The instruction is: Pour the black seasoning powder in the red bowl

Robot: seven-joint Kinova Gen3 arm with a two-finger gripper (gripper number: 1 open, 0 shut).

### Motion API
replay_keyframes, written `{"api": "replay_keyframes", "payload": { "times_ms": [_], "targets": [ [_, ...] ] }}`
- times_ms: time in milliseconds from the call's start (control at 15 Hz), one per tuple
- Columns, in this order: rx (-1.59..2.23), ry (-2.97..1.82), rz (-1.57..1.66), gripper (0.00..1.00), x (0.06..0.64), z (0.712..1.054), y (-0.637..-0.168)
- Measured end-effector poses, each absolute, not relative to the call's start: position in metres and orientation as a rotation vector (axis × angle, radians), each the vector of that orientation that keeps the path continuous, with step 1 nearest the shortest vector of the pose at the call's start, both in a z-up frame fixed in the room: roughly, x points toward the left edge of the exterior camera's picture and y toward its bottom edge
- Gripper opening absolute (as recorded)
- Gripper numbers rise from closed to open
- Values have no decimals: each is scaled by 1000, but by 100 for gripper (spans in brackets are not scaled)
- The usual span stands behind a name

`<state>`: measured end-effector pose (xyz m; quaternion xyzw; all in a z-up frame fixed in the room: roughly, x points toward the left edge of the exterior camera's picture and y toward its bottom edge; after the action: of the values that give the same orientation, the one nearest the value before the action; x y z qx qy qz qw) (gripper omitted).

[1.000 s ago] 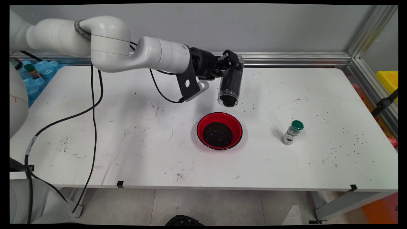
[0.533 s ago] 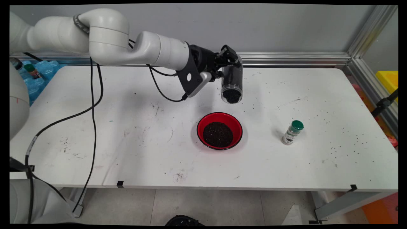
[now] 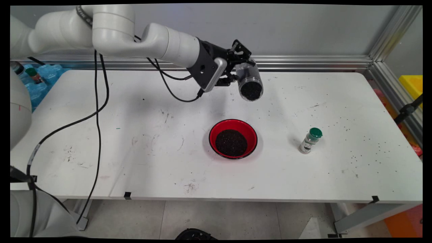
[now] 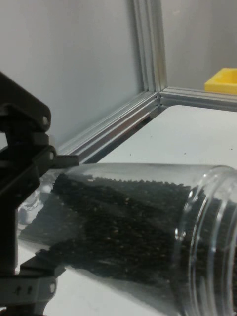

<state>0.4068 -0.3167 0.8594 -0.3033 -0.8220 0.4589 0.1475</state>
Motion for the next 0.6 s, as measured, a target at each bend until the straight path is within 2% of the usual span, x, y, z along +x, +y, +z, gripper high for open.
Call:
{"api": "replay_keyframes", "payload": {
  "times_ms": [600],
  "targets": [
    [-560,-2363,1117,0,409,869,-339]
  ]
}}
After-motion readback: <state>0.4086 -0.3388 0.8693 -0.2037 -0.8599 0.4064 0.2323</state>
